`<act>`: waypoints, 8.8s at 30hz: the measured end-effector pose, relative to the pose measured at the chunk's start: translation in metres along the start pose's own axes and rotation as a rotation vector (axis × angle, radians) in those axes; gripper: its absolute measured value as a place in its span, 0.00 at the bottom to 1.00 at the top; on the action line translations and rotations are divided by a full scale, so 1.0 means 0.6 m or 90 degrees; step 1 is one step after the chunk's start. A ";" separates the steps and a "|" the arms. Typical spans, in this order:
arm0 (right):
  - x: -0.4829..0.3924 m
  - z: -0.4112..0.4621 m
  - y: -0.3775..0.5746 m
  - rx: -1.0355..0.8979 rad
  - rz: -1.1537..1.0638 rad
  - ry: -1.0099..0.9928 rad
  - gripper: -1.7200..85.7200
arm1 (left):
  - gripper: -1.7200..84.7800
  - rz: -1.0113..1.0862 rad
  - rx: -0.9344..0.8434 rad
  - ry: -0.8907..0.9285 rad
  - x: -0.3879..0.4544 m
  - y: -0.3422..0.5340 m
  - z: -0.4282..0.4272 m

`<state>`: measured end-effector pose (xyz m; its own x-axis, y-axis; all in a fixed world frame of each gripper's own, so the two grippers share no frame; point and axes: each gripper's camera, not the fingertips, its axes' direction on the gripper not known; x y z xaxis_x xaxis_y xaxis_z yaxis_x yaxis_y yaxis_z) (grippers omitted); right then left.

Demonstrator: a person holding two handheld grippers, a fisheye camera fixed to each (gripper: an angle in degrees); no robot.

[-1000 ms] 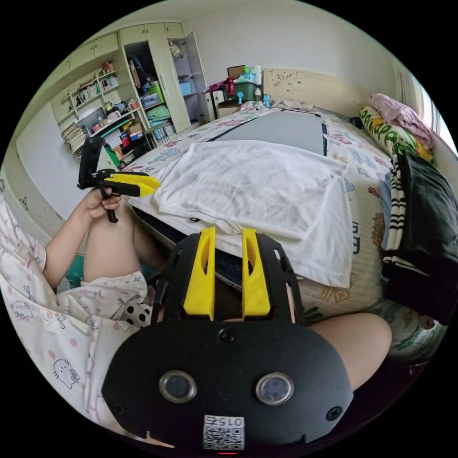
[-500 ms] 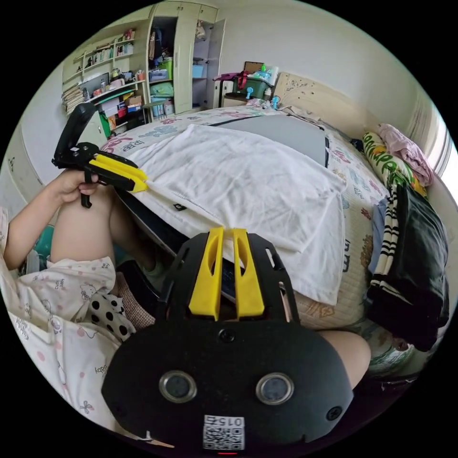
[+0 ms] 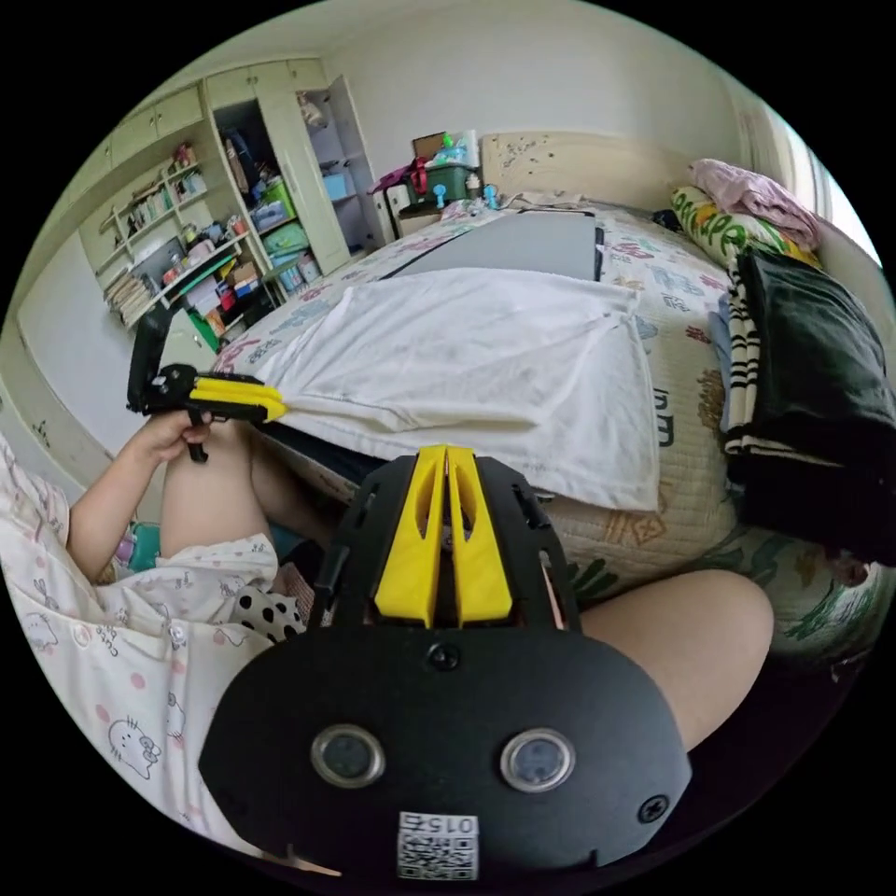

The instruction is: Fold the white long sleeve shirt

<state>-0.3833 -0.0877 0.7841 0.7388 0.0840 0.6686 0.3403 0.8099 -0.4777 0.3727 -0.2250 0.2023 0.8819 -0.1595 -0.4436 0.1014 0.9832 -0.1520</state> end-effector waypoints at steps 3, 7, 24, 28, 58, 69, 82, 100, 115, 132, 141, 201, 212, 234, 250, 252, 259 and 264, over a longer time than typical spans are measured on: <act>0.085 -0.006 -0.075 0.035 0.094 -0.006 0.07 | 0.06 -0.001 -0.018 0.024 -0.012 -0.028 -0.012; 0.171 0.022 -0.175 0.042 0.158 -0.042 0.11 | 0.11 -0.008 -0.023 0.079 -0.041 -0.077 -0.049; 0.335 0.101 -0.414 0.101 0.272 -0.144 0.04 | 0.13 0.033 0.014 0.100 -0.028 -0.786 0.090; 0.363 0.090 -0.434 0.128 0.296 -0.164 0.03 | 0.15 0.022 -0.022 0.069 0.016 -0.931 0.207; 0.602 0.236 -0.501 0.157 0.423 -0.073 0.02 | 0.04 0.135 -0.127 -0.049 0.133 -1.174 0.407; 0.583 0.308 -0.494 0.151 0.370 -0.056 0.11 | 0.03 0.047 -0.058 0.042 0.065 -1.158 0.352; 0.396 0.468 -0.450 0.086 0.241 0.107 0.11 | 0.02 0.031 -0.052 0.056 0.023 -1.073 0.399; 0.235 0.225 -0.210 0.285 0.262 0.230 0.02 | 0.02 0.061 0.057 0.155 -0.027 -0.969 0.357; -0.407 0.276 -0.161 0.232 -0.148 -0.184 0.02 | 0.02 -0.158 0.301 0.270 -0.488 -0.387 0.188; -0.675 0.620 0.014 -0.116 -0.207 -0.174 0.02 | 0.08 -0.406 0.249 0.217 -0.678 0.006 0.361; -0.706 0.598 0.057 -0.178 -0.233 -0.164 0.03 | 0.04 -0.264 0.122 0.250 -0.604 -0.081 0.424; -0.214 -0.261 0.224 -0.075 -0.223 0.166 0.12 | 0.06 -0.152 0.057 -0.050 0.127 0.213 -0.127; -0.218 -0.255 0.267 -0.042 -0.222 0.217 0.06 | 0.07 -0.113 0.087 -0.051 0.179 0.154 -0.167; -0.211 0.044 0.368 -0.229 -0.316 0.263 0.01 | 0.01 -0.014 -0.042 -0.123 0.258 -0.010 -0.167; -0.227 0.460 0.335 -0.486 -0.366 0.282 0.01 | 0.01 -0.034 -0.088 -0.099 0.221 -0.071 -0.125; -0.218 0.458 0.309 -0.456 -0.342 0.275 0.01 | 0.01 -0.016 -0.147 -0.102 0.224 -0.076 -0.096; -0.210 0.442 0.180 -0.323 -0.271 0.211 0.01 | 0.01 0.070 -0.205 -0.139 0.252 -0.060 -0.070; -0.209 0.452 0.084 -0.265 -0.237 0.162 0.01 | 0.01 0.071 -0.105 -0.056 0.220 -0.015 -0.137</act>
<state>-0.6164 0.0997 0.8307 0.6251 -0.3438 0.7008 0.7629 0.4591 -0.4553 0.4504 -0.2620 0.0723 0.9208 -0.0349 -0.3885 -0.0697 0.9652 -0.2519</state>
